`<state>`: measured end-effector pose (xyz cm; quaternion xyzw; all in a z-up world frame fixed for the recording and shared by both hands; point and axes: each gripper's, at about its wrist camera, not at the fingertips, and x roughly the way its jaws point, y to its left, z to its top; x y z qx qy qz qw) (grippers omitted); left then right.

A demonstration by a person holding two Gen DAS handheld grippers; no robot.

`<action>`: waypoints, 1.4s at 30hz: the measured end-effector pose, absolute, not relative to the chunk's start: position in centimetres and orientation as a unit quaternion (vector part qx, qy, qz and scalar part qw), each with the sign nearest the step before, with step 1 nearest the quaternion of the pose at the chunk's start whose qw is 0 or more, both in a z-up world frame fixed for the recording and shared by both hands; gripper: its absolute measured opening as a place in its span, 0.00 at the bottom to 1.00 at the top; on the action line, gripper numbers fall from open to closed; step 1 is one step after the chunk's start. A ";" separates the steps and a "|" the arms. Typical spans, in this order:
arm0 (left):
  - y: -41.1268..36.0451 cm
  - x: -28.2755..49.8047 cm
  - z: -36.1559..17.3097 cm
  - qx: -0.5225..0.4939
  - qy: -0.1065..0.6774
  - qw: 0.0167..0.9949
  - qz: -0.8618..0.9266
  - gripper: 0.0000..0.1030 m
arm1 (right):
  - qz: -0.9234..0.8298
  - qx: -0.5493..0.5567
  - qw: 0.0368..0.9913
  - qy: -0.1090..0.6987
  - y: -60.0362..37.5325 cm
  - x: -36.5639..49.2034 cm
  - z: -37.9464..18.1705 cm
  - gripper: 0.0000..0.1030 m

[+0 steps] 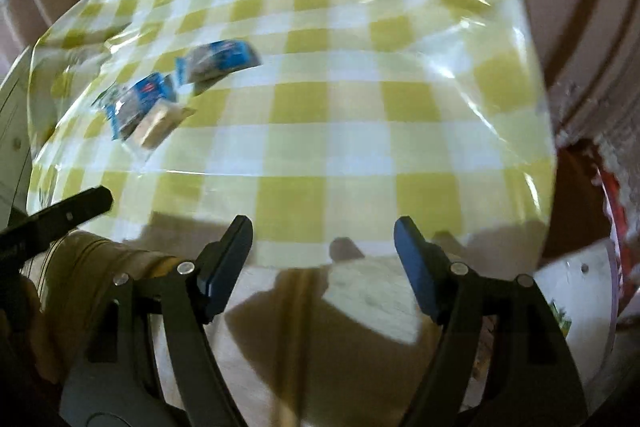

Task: Organize snacks
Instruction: 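Move both open grippers back over the remaining snacks on the table, then grasp green-and-white packet with left gripper while right gripper grasps blue-labelled bean bag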

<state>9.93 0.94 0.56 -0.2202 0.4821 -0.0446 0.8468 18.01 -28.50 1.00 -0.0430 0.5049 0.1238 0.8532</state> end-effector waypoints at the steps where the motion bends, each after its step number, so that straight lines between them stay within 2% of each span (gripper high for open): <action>1: 2.0 9.7 0.4 -0.228 0.481 0.846 -0.033 0.50 | 0.130 -0.045 0.851 0.506 -28.0 18.1 0.9 0.76; 11: 7.7 9.7 -1.0 -0.268 0.478 0.836 0.039 0.54 | 0.188 -0.053 0.827 0.528 -22.8 20.7 -0.2 0.79; 25: 13.3 13.6 -1.5 -0.333 0.432 0.829 0.121 0.54 | 0.211 0.013 0.810 0.547 -18.8 27.3 -1.3 0.84; 42: 14.1 18.9 -2.9 -0.351 0.427 0.824 0.127 0.54 | 0.199 0.082 0.802 0.557 -15.9 33.3 -2.3 0.86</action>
